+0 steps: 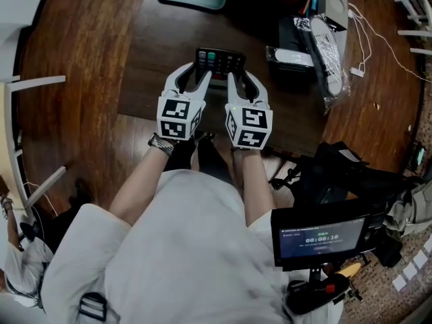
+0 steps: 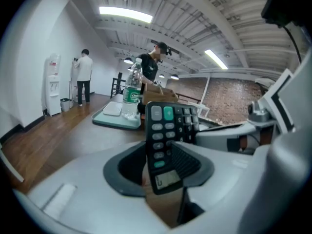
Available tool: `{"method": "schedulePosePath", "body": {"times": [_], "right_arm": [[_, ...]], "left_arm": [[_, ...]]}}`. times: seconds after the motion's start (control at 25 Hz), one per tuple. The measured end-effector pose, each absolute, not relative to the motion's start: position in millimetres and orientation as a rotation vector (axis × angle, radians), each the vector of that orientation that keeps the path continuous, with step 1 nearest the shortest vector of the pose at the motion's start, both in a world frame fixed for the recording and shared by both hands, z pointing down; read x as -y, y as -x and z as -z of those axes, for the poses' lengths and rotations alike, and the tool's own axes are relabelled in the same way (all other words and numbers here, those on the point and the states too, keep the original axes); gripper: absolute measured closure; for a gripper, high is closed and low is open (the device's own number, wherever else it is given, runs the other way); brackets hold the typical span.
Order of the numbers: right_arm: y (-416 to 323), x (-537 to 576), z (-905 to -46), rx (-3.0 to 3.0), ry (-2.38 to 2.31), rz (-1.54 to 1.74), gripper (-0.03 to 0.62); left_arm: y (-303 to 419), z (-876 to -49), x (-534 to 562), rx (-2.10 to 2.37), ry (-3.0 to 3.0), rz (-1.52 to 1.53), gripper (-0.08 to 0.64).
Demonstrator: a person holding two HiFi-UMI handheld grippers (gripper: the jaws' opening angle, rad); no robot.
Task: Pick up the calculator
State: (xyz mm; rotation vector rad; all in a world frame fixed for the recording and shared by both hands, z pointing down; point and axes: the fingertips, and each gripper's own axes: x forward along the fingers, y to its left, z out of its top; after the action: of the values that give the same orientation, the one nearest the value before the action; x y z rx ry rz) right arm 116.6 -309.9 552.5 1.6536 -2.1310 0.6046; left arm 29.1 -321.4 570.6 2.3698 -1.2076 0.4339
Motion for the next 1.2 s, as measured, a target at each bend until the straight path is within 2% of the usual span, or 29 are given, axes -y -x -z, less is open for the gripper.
{"method": "schedulePosePath", "body": {"times": [0.88, 1.2], "right_arm": [[-176, 333, -331, 2.220, -2.018, -0.049, 0.482], [-182, 320, -276, 2.251, -2.090, 0.119, 0.482]], "left_arm": [[-90, -347, 361, 1.188, -2.795, -0.029, 0.402], [-96, -288, 352, 1.224, -2.926, 0.097, 0.407]]}}
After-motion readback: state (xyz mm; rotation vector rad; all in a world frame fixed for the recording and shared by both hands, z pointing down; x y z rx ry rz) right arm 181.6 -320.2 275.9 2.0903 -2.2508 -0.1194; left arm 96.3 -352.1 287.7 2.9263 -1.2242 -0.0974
